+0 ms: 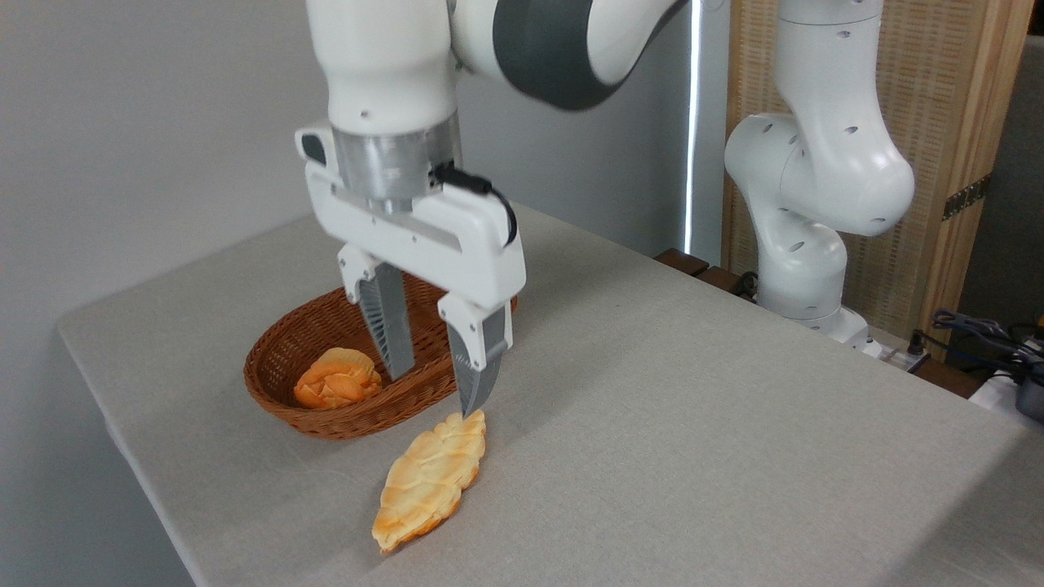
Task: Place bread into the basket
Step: 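Lower the gripper over the golden flat bread and close on it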
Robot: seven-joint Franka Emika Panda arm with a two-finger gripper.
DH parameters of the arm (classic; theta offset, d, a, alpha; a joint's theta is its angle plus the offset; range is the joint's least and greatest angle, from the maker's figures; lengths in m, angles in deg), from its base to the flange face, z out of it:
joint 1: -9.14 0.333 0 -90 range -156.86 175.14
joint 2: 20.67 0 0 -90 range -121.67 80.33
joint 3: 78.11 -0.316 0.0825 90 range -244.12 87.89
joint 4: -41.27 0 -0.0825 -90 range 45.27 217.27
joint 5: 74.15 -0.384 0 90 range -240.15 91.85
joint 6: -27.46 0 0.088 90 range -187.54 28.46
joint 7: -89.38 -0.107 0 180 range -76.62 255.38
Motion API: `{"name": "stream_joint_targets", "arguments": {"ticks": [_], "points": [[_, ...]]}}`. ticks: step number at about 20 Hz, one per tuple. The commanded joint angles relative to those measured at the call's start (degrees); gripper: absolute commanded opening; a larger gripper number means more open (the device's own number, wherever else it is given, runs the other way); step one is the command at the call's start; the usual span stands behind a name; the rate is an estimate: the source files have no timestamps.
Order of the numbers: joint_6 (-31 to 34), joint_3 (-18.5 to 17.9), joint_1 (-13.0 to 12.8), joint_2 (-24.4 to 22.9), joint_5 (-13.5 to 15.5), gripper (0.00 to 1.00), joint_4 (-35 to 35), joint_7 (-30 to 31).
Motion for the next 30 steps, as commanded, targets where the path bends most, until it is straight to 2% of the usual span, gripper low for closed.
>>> {"name": "stream_joint_targets", "arguments": {"ticks": [1,4,8,12,16,21,22,23,24,25,26,27,28,30], "points": [[-7.89,0.08,-0.57,2.14,1.83,1.0,3.09,6.92],[-11.51,1.04,-0.66,4.69,2.54,1.0,3.09,12.56],[-11.61,3.42,-0.66,7.33,2.19,1.0,3.09,12.75],[-11.69,3.6,-0.66,8.47,1.58,1.0,3.09,12.48],[-11.52,3.6,-0.66,9.27,-2.03,1.0,3.09,12.04],[-11.08,3.51,-0.66,9.88,-2.9,1.0,3.09,11.34],[-10.38,3.6,-0.66,9.97,-6.39,1.0,3.18,11.08],[-9.77,3.68,-0.66,10.06,-7.99,1.0,3.36,10.9],[-9.67,3.6,-0.66,10.06,-8.18,1.0,3.36,10.46],[-9.5,3.51,-0.48,10.06,-8.27,0.98,3.36,8.02],[-8.63,3.34,-0.39,9.97,-8.36,0.88,3.36,5.48],[-8.01,3.25,-0.39,9.97,-8.27,0.83,3.36,4.67],[-8.0,3.33,-0.39,9.97,-8.36,0.83,3.36,4.66],[-7.91,3.42,-0.39,10.41,-8.27,0.99,3.36,4.75]]}}
